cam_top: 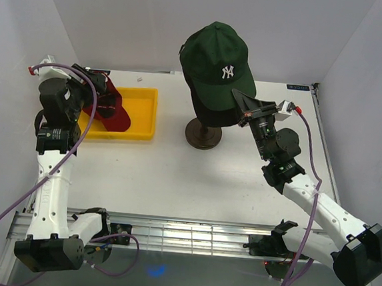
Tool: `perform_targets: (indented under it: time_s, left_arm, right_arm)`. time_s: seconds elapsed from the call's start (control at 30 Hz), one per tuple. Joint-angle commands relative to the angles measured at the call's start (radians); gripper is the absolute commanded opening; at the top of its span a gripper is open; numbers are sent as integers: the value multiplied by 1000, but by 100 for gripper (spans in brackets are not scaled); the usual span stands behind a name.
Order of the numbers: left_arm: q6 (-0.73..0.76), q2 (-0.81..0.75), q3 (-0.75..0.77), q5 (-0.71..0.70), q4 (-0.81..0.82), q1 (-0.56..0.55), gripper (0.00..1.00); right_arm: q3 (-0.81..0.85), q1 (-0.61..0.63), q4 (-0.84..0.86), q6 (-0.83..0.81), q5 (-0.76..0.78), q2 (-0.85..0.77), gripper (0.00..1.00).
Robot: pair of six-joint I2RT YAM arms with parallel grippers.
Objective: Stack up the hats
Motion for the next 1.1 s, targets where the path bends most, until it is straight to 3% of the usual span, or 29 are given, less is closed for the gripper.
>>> perform_targets:
  time_s: [0.0, 1.07]
  left_arm:
    - [-1, 1, -17, 4, 18, 0, 79]
    - [-11, 19, -55, 6, 32, 0, 78]
  right_arm:
    - [-23, -7, -175, -86, 63, 18, 8]
    - [-115, -7, -259, -92, 87, 109, 8]
